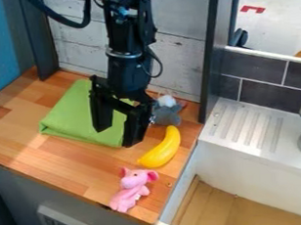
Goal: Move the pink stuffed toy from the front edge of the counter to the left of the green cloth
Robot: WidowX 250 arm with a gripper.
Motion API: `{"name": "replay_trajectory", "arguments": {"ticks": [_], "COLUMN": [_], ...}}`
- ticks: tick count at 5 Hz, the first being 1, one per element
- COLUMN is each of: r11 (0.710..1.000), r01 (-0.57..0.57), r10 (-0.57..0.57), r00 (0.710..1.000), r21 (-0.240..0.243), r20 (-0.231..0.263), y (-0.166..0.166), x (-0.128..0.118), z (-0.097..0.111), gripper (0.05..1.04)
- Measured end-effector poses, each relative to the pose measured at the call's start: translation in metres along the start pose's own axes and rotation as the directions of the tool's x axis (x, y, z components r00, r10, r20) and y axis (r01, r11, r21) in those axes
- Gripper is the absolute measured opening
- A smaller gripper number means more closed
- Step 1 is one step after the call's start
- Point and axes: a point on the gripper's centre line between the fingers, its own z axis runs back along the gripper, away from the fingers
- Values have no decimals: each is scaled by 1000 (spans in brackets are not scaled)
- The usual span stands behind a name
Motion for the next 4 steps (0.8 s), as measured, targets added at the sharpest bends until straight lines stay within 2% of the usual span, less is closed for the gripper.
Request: {"name": "replay_trajectory", "arguments": {"ticks": [1,2,3,4], "r11": [1000,999,997,996], "r01": [0,39,70,47], "r10": [-1,-39,-70,-50], "r00": [1000,999,998,998], "r21": [-6,-36,-44,-70], "r20": [-22,14,5,-41], "y": [-1,-13,-29,-34], "x": [-1,3,6,7], "z": [-8,-21,-33,-49], "gripper": [999,999,999,999]}}
